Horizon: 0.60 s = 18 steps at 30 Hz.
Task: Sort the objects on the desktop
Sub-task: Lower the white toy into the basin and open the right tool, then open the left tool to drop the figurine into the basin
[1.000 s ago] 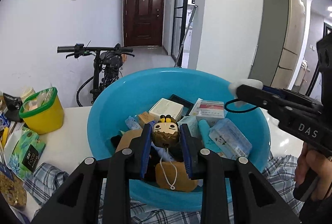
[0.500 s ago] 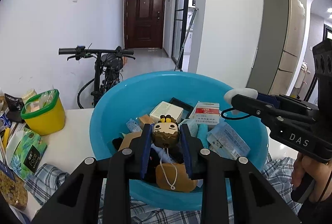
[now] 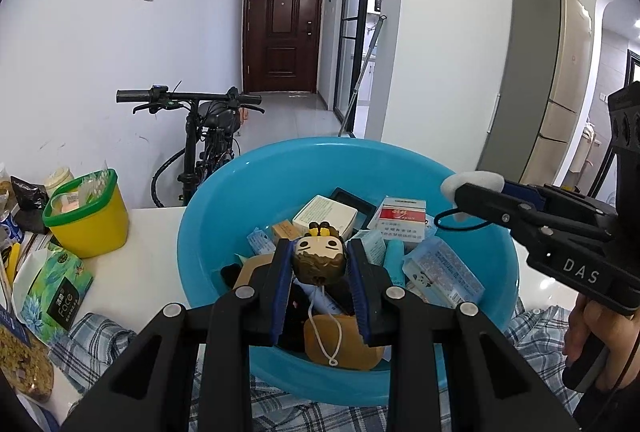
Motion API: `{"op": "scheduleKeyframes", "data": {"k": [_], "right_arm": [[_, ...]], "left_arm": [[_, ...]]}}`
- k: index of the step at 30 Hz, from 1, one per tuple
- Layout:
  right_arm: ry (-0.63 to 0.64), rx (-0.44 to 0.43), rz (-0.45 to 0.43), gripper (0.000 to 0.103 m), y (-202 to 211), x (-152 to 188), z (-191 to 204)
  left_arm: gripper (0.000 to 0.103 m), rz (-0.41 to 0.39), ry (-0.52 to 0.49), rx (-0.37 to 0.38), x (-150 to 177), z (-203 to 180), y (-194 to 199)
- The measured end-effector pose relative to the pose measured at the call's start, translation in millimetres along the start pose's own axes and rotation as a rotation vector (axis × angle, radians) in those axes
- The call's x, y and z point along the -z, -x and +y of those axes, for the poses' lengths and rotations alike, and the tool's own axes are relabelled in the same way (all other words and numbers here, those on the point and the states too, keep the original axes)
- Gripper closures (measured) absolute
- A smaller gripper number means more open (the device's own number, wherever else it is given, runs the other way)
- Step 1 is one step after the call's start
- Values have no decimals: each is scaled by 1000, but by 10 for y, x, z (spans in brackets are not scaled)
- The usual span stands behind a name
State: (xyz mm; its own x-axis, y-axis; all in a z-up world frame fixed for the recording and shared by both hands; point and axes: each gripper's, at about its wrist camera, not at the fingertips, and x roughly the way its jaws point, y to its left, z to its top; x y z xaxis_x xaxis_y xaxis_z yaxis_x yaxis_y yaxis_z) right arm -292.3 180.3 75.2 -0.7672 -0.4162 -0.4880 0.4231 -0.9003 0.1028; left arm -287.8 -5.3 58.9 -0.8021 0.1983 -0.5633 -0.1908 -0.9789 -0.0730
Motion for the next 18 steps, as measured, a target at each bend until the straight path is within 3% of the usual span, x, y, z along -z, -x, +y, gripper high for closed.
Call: {"op": "scheduleKeyframes", "data": {"k": [8,9,10,11,18], "right_arm": [[6,26,-19,69,43,-24,11],[7,38,-20,64,42,-23,10],[4,47,-21,38,40,-27,15],[-1,51,-23,1,39,-31,10],[0,46,-51,0,77,-62,44]], "left_arm": [[74,3,-5,0,-1,-21,-8],[74,4,-6,0,0,-22,-9],[74,3,-6,-1,0,-22,-8],[74,3,-6,-3,-1,-23,-7],[74,-1,2,-3,-17,10,9]]}}
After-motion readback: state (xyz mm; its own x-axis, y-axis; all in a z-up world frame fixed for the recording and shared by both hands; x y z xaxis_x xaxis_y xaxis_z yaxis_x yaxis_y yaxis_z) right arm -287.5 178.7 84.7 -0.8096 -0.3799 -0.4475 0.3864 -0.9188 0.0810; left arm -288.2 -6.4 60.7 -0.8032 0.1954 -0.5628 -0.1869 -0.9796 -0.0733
